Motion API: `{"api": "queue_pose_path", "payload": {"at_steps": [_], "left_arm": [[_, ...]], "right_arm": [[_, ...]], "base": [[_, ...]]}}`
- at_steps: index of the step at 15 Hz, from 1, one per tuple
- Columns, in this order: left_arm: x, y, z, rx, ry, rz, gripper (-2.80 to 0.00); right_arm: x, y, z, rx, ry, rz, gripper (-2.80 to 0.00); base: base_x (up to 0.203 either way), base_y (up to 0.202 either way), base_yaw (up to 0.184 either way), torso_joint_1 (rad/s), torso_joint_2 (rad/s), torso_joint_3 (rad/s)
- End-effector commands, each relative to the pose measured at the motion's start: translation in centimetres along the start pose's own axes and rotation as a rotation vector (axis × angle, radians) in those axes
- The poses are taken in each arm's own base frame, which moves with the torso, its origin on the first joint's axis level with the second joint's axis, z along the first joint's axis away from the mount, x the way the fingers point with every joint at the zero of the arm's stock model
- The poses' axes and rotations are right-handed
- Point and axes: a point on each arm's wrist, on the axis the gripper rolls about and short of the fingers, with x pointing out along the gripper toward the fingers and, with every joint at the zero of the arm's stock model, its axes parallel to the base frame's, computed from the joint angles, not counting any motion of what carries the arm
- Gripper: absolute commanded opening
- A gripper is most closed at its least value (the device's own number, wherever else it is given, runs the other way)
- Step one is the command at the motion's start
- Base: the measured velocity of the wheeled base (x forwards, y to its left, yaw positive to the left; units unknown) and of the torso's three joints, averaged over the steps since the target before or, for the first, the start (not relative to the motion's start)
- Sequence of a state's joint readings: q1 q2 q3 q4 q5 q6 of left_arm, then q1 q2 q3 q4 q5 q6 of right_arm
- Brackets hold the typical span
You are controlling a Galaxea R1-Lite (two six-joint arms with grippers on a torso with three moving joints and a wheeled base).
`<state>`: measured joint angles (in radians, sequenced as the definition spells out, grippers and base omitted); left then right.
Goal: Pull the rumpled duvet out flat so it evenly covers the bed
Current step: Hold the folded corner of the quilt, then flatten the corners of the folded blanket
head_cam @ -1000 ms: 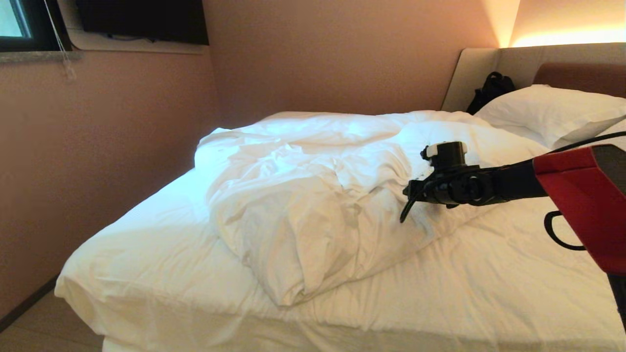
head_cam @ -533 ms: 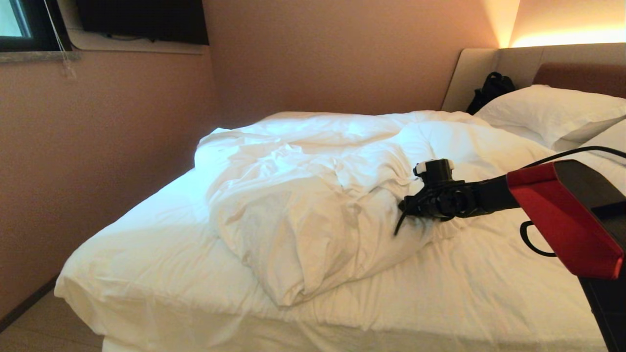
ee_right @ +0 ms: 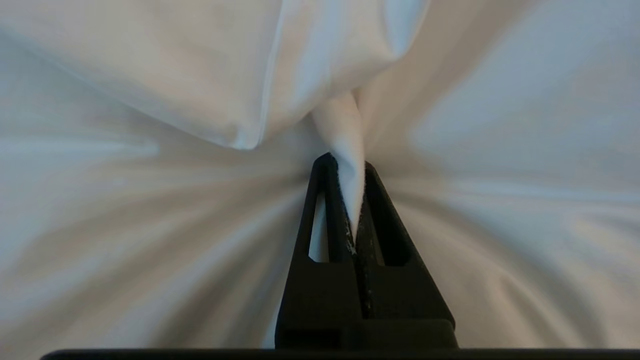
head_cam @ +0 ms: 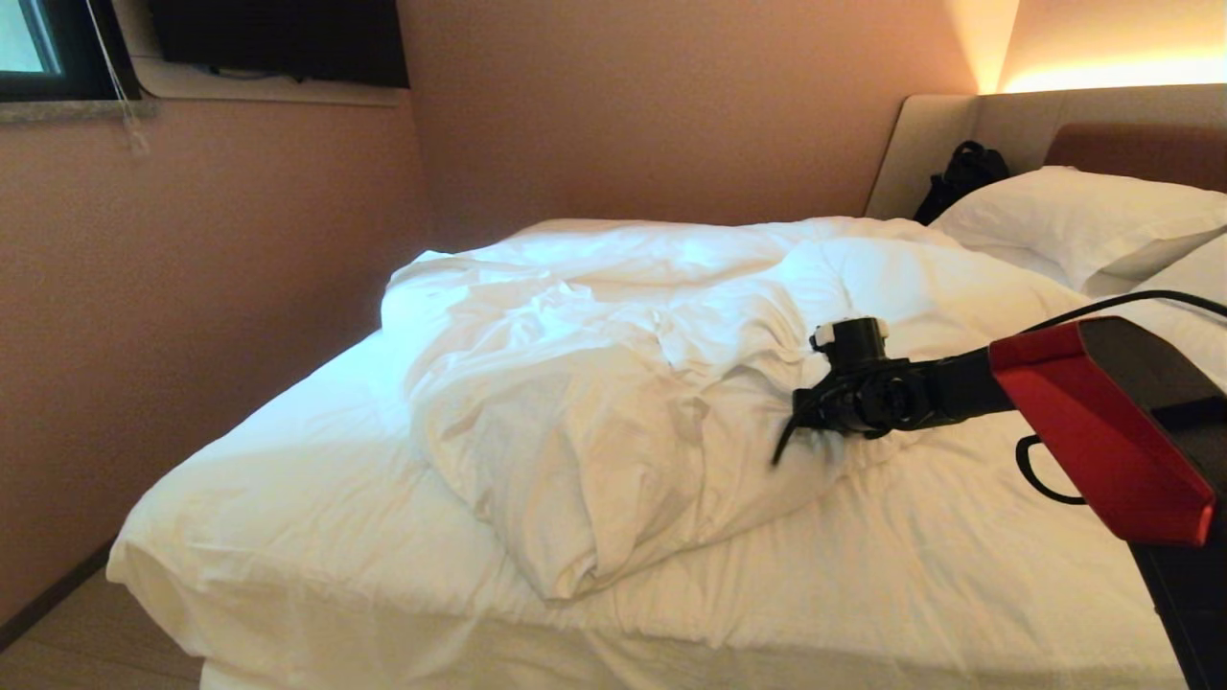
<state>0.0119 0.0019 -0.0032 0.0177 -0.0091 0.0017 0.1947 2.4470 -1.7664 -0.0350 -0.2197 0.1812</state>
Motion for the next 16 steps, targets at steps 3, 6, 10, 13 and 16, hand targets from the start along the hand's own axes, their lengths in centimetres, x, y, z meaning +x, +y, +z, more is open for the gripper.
{"api": "queue_pose_path", "payload": {"at_steps": [3, 6, 10, 13, 16], "left_arm": [[0.0, 0.0, 0.0, 0.0, -0.001, 0.0, -2.8], [0.0, 0.0, 0.0, 0.0, -0.001, 0.0, -2.8], [0.0, 0.0, 0.0, 0.0, -0.001, 0.0, -2.8], [0.0, 0.0, 0.0, 0.0, -0.001, 0.0, -2.8], [0.0, 0.0, 0.0, 0.0, -0.001, 0.0, -2.8]], "right_arm": [[-2.6, -0.2, 2.4, 0.047, -0.064, 0.012, -2.8], [-6.6, -0.6, 5.2, 0.114, -0.112, 0.025, -2.8], [-14.4, -2.0, 8.1, 0.182, -0.15, 0.036, -2.8], [-19.4, -3.6, 8.5, 0.198, -0.14, 0.022, -2.8], [-21.4, -5.3, 5.7, 0.186, -0.028, -0.029, -2.8]], "base": [[0.0, 0.0, 0.0, 0.0, 0.0, 0.0], [0.0, 0.0, 0.0, 0.0, 0.0, 0.0], [0.0, 0.0, 0.0, 0.0, 0.0, 0.0], [0.0, 0.0, 0.0, 0.0, 0.0, 0.0], [0.0, 0.0, 0.0, 0.0, 0.0, 0.0]]}}
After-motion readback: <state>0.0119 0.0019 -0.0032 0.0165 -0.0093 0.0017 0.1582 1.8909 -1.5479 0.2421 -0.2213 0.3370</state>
